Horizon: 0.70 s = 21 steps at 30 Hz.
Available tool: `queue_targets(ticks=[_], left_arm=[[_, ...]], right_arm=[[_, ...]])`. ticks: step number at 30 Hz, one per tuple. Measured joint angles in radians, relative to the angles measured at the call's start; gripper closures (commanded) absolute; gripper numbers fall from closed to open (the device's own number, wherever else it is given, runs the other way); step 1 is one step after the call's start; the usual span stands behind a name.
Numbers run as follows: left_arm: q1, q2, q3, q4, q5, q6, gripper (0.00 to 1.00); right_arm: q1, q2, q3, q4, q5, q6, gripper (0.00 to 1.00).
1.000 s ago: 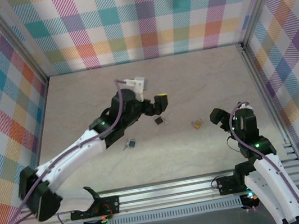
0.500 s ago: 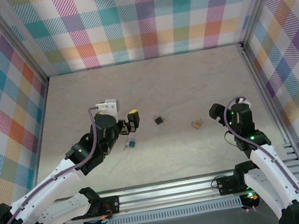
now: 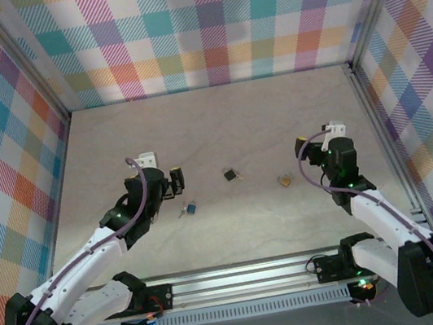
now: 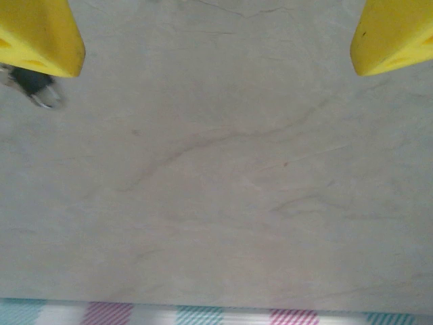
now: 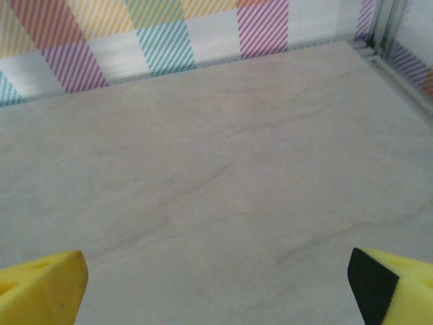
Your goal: Lock with the key
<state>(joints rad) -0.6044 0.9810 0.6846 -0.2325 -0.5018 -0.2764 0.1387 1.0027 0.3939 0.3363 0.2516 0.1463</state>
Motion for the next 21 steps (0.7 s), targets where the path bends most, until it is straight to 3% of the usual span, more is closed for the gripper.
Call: queue_targets(ticks=[5,12,21], left_arm=[[0.04,-0.003,-0.036,0.057,-0.014,0.005,0.0],[0.067,-0.055,-0.192,0.248,-0.127,0.103,0.0],[0.165,0.055,-0.216,0.375,-0.144,0.138,0.0]], right_arm=[[-0.009,0.095,-0.023,0.112,0.01,-0.103,0.01],[-0.021,0.246,-0.047,0.28,-0.047,-0.193,0.01],[-0.022,0.431,-0.043,0.43,-0.151,-0.241,0.01]])
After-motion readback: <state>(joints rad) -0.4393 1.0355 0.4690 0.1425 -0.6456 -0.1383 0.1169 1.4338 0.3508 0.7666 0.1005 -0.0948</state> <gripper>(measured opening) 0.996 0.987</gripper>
